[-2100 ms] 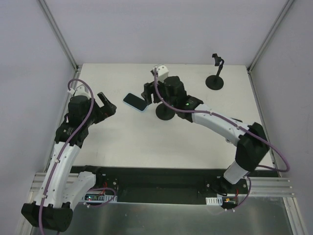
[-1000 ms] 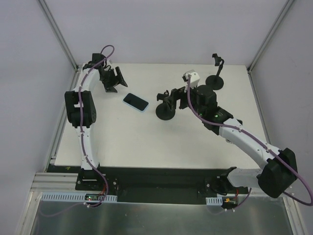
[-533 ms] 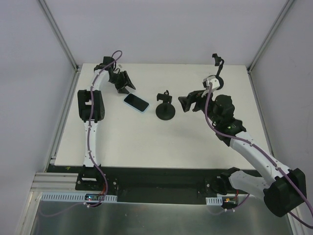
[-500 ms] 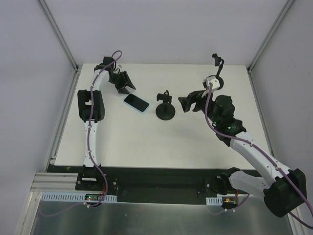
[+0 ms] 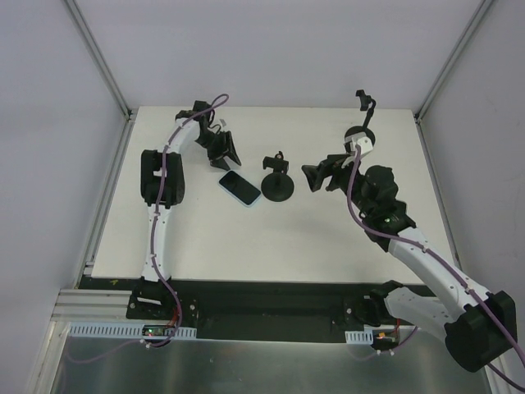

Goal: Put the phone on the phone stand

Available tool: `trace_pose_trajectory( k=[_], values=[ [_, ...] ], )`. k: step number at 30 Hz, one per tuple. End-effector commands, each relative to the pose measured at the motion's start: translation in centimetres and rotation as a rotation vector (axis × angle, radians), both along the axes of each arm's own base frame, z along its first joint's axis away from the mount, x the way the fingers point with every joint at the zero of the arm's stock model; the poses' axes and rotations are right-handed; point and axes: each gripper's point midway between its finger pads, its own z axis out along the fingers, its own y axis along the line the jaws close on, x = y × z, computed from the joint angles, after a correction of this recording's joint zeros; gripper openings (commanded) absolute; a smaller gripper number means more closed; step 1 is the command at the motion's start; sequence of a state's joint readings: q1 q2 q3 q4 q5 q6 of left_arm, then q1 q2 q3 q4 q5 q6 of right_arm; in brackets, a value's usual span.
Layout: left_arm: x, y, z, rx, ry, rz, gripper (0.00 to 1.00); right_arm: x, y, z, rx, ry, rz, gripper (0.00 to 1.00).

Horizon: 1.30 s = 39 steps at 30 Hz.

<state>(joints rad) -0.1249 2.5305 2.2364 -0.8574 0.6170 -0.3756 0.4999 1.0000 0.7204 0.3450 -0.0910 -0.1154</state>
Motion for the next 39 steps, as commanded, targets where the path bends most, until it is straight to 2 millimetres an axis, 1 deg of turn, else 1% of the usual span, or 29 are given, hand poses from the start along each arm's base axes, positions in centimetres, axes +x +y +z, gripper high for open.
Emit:
trace_pose_trajectory(
  k=[1, 2, 3, 4, 5, 7, 12, 13, 14, 15, 16, 17, 18, 19, 20, 21, 23, 24, 25, 26, 27, 29, 30, 32, 33, 34, 36, 38, 39],
  values=[
    [-4.7, -0.4, 3.9, 0.052, -0.001, -0.111, 0.48, -0.4, -0.6, 2.7, 0.029, -0.101, -0.009, 0.89],
    [-5.9, -0.1, 3.3, 0.075, 0.023, -0.117, 0.49, -0.5, -0.8, 2.6, 0.028, -0.102, -0.013, 0.89],
    [-6.2, -0.1, 3.7, 0.075, 0.013, -0.122, 0.49, -0.5, -1.0, 2.7, 0.028, -0.106, -0.019, 0.90],
    [-6.8, -0.2, 4.9, 0.072, -0.009, -0.130, 0.49, -0.5, -1.1, 2.7, 0.027, -0.105, -0.022, 0.90],
    [-7.6, -0.3, 4.7, 0.074, 0.009, -0.135, 0.49, -0.5, -1.1, 2.7, 0.028, -0.106, -0.020, 0.90],
    [-8.5, -0.8, 5.7, 0.060, -0.006, -0.148, 0.50, -0.6, -1.2, 2.8, 0.031, -0.108, -0.020, 0.90],
    [-11.7, -2.3, 5.5, 0.099, 0.021, -0.197, 0.51, -0.7, -1.6, 2.9, 0.030, -0.116, -0.034, 0.90],
    [-12.0, -2.5, 6.8, 0.101, -0.012, -0.183, 0.52, -0.7, -1.7, 2.9, 0.028, -0.117, -0.039, 0.91],
    [-12.2, -2.8, 6.4, 0.099, -0.036, -0.174, 0.52, -0.7, -1.8, 2.8, 0.026, -0.119, -0.042, 0.91],
    [-12.3, -2.9, 6.8, 0.090, -0.068, -0.153, 0.59, -0.8, -1.9, 2.8, 0.025, -0.121, -0.045, 0.91],
    [-12.5, -2.9, 9.3, 0.072, -0.127, -0.091, 0.63, -0.7, -2.0, 2.9, 0.024, -0.123, -0.051, 0.91],
    [-12.5, -2.8, 8.4, 0.074, -0.157, -0.050, 0.65, -0.7, -2.1, 2.8, 0.023, -0.120, -0.054, 0.91],
    [-12.7, -2.6, 10.4, 0.060, -0.191, 0.030, 0.66, -0.6, -2.1, 2.8, 0.023, -0.120, -0.059, 0.91],
    [-12.5, -2.4, 10.5, 0.065, -0.214, 0.080, 0.68, -0.6, -2.1, 2.8, 0.023, -0.120, -0.059, 0.91],
    [-13.3, -2.1, 9.5, 0.062, -0.191, 0.123, 0.68, -0.7, -2.1, 2.8, 0.025, -0.121, -0.056, 0.91],
    [-12.3, -2.7, 11.0, 0.008, -0.233, 0.199, 0.67, -0.6, -2.1, 2.7, 0.025, -0.117, -0.057, 0.91],
    [-11.6, -2.7, 10.9, -0.015, -0.218, 0.276, 0.54, -0.7, -2.0, 2.8, 0.030, -0.117, -0.053, 0.91],
    [-10.5, -3.3, 11.0, -0.058, -0.204, 0.330, 0.51, -0.7, -2.1, 2.9, 0.032, -0.120, -0.054, 0.91],
    [-10.0, -3.7, 10.8, -0.079, -0.183, 0.357, 0.45, -0.8, -2.1, 2.9, 0.032, -0.120, -0.053, 0.91],
    [-9.4, -4.0, 10.9, -0.097, -0.164, 0.387, 0.31, -0.9, -2.3, 3.0, 0.032, -0.125, -0.059, 0.91],
    [-8.7, -4.4, 9.6, -0.107, -0.098, 0.441, 0.23, -0.9, -2.3, 3.0, 0.033, -0.126, -0.062, 0.91],
    [-7.2, -5.2, 9.3, -0.131, -0.070, 0.480, 0.15, -1.1, -2.6, 3.2, 0.032, -0.136, -0.068, 0.92],
    [-6.6, -5.5, 7.6, -0.120, -0.018, 0.509, 0.15, -1.1, -2.7, 3.2, 0.031, -0.138, -0.074, 0.91],
    [-5.8, -6.5, 7.1, -0.116, -0.005, 0.526, 0.16, -1.0, -2.9, 3.1, 0.030, -0.139, -0.081, 0.92],
    [-5.3, -6.7, 5.7, -0.092, 0.009, 0.537, 0.18, -1.0, -2.9, 3.1, 0.029, -0.137, -0.084, 0.92],
    [-4.8, -7.2, 5.8, -0.091, -0.002, 0.534, 0.20, -1.0, -3.0, 3.1, 0.028, -0.140, -0.085, 0.92],
    [-5.1, -8.3, 4.0, -0.073, 0.041, 0.532, 0.23, -1.0, -3.0, 3.1, 0.029, -0.144, -0.085, 0.92],
    [-5.5, -9.2, 3.3, -0.057, 0.047, 0.520, 0.26, -1.1, -3.0, 3.1, 0.030, -0.146, -0.084, 0.93],
    [-5.8, -9.3, 2.1, -0.028, 0.059, 0.512, 0.28, -1.1, -3.0, 3.1, 0.031, -0.148, -0.085, 0.93]
  ],
)
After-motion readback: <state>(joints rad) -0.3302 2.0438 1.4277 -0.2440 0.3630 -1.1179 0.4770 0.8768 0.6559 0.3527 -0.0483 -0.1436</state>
